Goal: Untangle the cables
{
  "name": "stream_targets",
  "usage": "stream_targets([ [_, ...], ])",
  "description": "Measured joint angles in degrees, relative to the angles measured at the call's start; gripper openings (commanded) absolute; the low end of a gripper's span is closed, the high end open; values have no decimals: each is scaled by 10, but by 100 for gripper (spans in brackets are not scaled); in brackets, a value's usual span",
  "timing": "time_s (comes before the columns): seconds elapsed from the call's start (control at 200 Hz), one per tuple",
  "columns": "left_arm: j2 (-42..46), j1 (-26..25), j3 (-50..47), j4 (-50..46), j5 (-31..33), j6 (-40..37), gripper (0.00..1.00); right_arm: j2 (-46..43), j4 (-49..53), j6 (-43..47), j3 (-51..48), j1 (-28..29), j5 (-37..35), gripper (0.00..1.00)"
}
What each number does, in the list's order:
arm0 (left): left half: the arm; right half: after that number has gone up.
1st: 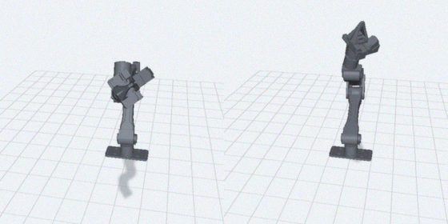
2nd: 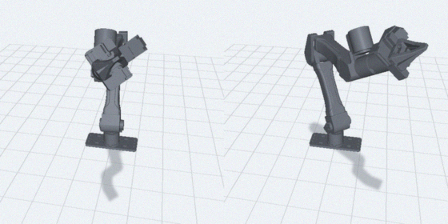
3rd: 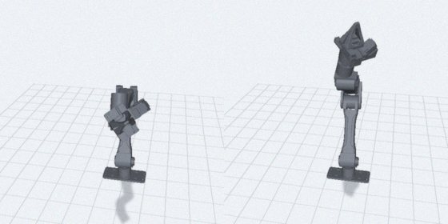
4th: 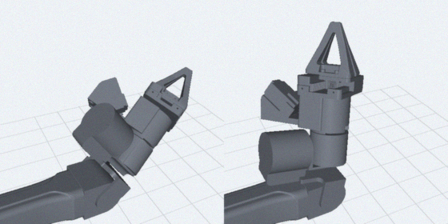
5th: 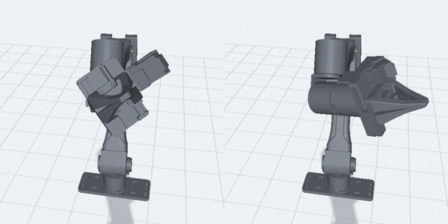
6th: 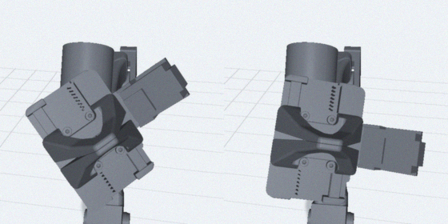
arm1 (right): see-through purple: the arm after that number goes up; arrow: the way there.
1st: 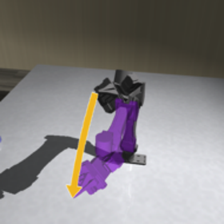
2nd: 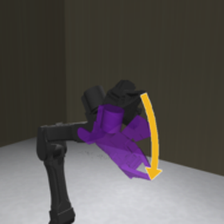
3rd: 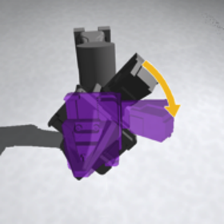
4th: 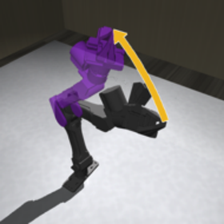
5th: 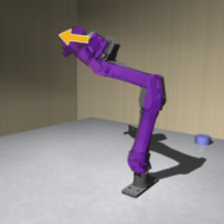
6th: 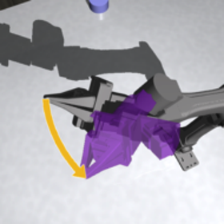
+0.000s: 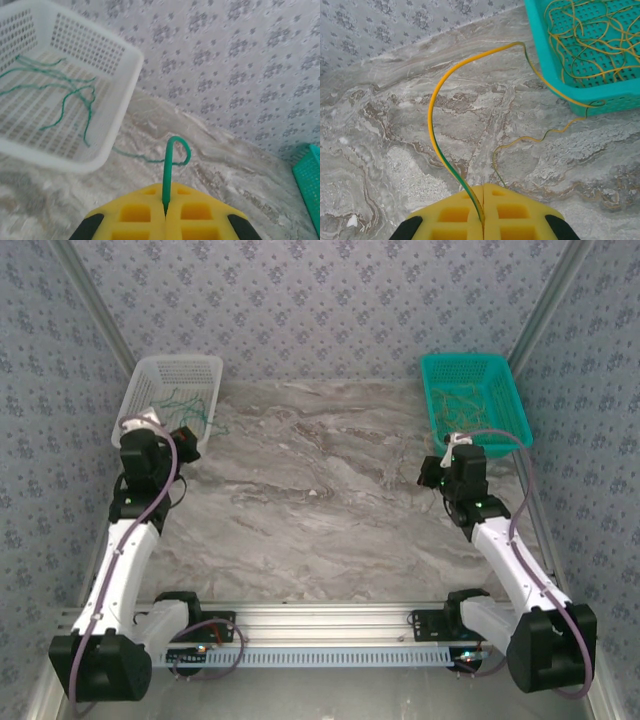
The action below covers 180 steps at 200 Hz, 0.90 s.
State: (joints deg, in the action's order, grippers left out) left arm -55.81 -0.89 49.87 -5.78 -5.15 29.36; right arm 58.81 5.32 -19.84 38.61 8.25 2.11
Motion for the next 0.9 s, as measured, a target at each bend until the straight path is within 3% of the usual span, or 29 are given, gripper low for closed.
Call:
stream_targets([
  [0.185, -41, 0, 55, 0, 0, -19, 0, 5, -9, 2, 0, 11, -10, 0],
  [0.44, -134, -45, 151, 31, -83, -52, 0, 5, -14, 2, 1, 13, -19, 0],
  [0.725, -177, -60, 159, 74, -149, -58, 0, 5, -18, 2, 1, 13, -24, 0],
  [0.8, -181, -65, 172, 70, -143, -61, 0, 8, -19, 2, 1, 13, -24, 0],
  [0.899, -181, -70, 184, 58, -87, -69, 0, 12, -21, 2, 1, 14, -24, 0],
])
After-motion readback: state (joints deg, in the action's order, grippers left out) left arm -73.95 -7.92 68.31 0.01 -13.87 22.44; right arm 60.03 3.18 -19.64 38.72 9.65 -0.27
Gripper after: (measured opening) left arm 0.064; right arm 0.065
